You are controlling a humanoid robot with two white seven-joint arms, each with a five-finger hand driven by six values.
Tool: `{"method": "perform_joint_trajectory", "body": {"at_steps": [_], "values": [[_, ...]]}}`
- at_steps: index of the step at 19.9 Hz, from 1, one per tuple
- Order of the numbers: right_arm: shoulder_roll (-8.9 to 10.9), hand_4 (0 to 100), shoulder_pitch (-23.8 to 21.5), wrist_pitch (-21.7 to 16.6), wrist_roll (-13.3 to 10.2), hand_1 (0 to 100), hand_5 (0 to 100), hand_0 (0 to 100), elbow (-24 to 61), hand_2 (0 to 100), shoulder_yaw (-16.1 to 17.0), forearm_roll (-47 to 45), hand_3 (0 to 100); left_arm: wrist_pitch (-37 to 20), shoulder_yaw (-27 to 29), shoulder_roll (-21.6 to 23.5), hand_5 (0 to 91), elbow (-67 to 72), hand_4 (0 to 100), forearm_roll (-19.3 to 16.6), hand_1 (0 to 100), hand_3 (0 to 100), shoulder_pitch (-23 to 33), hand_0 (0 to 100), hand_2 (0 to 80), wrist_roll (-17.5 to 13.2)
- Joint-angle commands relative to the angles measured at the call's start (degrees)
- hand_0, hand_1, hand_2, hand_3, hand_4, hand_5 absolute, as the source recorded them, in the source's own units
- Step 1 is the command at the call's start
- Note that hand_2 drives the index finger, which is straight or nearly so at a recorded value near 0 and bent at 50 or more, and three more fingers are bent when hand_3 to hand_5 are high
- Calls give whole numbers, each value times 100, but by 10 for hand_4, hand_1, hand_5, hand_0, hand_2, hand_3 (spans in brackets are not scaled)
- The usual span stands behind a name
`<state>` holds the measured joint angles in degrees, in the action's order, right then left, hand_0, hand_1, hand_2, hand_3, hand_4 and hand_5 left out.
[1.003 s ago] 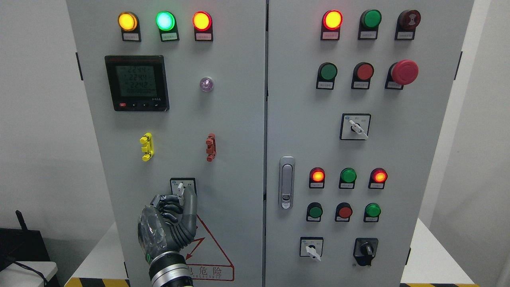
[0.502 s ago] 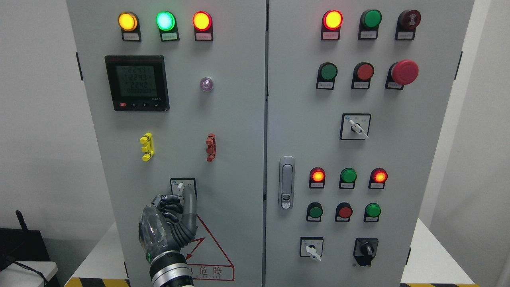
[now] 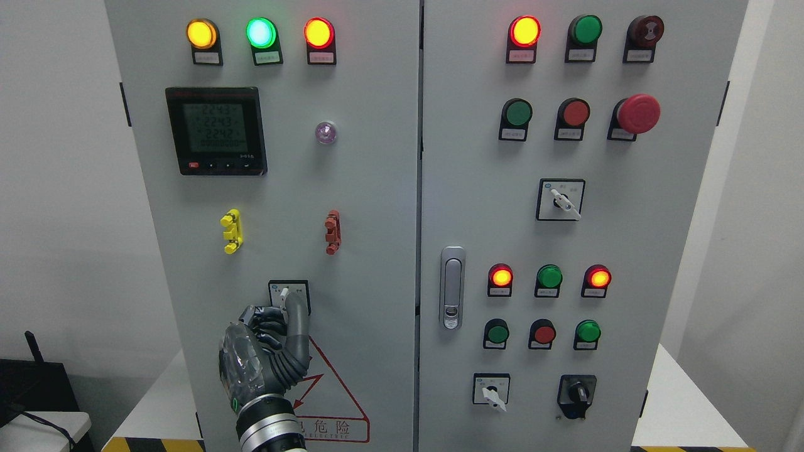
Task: Turn on light switch 1
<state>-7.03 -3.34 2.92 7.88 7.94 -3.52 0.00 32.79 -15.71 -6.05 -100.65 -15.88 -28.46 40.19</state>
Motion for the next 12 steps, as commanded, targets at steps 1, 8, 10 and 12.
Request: {"method": "perform_joint_trajectory", "body": {"at_steps": [1, 8, 10, 12], "values": [[0, 0, 0, -2, -6, 389, 0, 120, -3, 0, 0, -97, 0, -1, -3, -2, 765, 10, 852, -3, 307, 791, -1, 440, 587, -2], [0, 0, 0, -2, -6, 389, 0, 120, 5, 0, 0, -106, 0, -1, -3, -2, 768, 10, 854, -3, 274, 793, -1, 518, 600, -2], [0, 0, 0, -2, -6, 389, 0, 120, 5, 0, 0, -97, 0, -1, -3, -1, 768, 2, 854, -3, 266, 794, -1, 537, 603, -2], [0, 0, 0, -2, -6, 389, 0, 120, 5, 0, 0, -97, 0, -1, -3, -2, 769, 10, 854, -3, 246, 795, -1, 570, 608, -11]]}}
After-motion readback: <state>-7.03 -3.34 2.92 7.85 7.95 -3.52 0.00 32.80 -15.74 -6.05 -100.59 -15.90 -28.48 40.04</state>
